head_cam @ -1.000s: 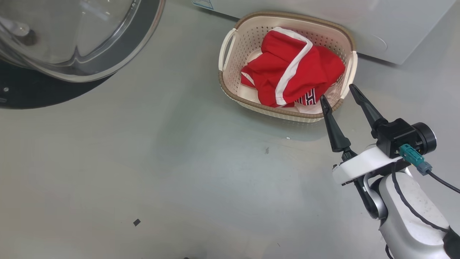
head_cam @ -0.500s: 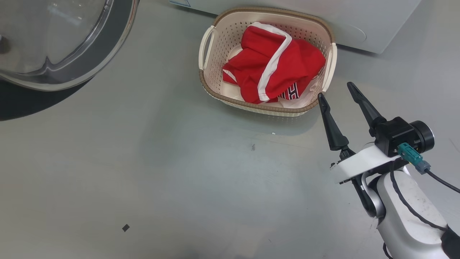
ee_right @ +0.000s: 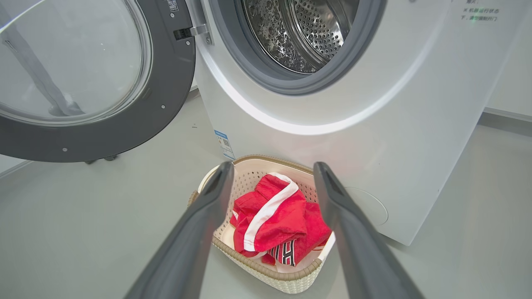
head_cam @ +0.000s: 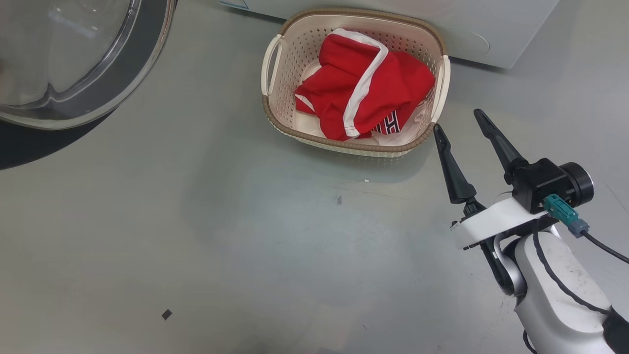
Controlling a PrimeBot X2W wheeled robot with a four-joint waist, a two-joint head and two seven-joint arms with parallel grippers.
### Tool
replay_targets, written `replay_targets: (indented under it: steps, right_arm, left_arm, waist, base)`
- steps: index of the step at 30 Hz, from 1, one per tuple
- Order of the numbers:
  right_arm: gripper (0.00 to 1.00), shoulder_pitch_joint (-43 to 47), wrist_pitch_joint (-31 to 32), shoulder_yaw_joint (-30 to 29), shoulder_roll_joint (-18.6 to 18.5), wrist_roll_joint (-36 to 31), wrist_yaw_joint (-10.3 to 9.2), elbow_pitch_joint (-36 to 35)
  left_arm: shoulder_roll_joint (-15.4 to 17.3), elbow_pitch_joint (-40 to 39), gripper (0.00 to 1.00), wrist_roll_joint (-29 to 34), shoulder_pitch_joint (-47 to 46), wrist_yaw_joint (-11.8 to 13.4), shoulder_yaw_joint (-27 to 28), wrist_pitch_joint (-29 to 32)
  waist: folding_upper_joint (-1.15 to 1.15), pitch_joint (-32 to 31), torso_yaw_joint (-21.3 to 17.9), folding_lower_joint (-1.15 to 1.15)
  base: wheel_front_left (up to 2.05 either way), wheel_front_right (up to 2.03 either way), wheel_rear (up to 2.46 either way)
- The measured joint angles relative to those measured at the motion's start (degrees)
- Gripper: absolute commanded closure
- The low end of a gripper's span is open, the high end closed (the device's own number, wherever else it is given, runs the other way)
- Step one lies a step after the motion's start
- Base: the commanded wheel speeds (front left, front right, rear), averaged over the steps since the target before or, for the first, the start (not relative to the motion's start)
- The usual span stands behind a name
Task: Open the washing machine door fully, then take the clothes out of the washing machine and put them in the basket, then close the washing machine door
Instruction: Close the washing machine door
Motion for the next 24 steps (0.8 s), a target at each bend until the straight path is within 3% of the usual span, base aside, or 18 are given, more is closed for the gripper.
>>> replay_targets:
  steps: [24]
  right_arm:
    - [0.0, -0.1, -0.5, -0.3, -0.2, -0.2, -0.53, -0.1]
  left_arm:
    - [1.0, 4.3, 1.0, -0.1, -2.5, 0.7, -3.4, 9.2]
  waist:
    - [0.0, 0.1, -0.6, 0.0]
  base:
    - [0.0, 0.0, 0.0]
